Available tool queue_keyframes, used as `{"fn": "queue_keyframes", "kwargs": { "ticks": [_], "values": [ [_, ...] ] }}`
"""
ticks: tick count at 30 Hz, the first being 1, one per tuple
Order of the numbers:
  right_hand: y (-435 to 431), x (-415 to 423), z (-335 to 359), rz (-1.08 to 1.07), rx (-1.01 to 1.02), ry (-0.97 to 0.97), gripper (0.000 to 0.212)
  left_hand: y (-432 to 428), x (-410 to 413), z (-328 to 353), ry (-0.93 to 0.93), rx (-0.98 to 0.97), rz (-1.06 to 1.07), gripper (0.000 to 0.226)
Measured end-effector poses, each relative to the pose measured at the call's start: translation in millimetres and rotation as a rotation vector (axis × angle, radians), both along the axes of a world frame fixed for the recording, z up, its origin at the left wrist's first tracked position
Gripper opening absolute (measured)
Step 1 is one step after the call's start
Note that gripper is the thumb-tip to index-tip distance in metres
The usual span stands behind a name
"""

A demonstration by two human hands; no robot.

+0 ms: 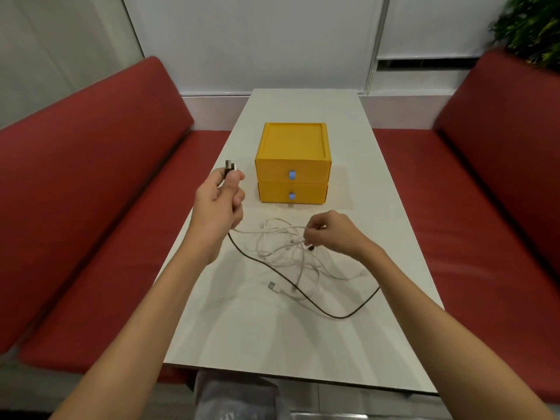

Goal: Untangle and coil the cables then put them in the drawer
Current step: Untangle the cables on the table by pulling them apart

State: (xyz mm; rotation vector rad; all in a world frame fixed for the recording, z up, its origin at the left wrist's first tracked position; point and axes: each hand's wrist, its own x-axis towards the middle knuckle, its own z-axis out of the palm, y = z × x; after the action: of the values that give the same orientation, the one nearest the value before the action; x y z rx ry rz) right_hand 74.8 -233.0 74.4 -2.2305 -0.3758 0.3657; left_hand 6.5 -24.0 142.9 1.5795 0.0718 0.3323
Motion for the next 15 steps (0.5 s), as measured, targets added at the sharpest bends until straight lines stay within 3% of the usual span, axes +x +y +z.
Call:
{"fn": "queue_keyframes", "kwargs": {
  "ticks": [2,5,7,9,12,15],
  "values": [
    [-2,2,5,-0.108,0.274,0.152,0.018,1,-4,-3,0.031,0.025,-0.028,0.021],
    [-2,7,14,-0.337,0.836,0.547,0.013,1,-9,-6,0.082,0.057,-0.050,0.022],
    [-3,12,19,-0.389,1.034,0.687,0.005,2,-11,-8,0.116,0.076,-0.048,0.022],
    [-6,16,24,-0.381,1.137,0.775,0.006,4,-11,-11,0.147,0.088,-0.039,0.022],
    [-12,23,29,-0.365,1.226,0.871,0.023,8,-12,-15,0.196,0.086,-0.038,0.022],
    [-15,24,37,-0.343,1.004,0.840,0.011,6,-13,-19,0.241,0.109,-0.059,0.022]
  ]
}}
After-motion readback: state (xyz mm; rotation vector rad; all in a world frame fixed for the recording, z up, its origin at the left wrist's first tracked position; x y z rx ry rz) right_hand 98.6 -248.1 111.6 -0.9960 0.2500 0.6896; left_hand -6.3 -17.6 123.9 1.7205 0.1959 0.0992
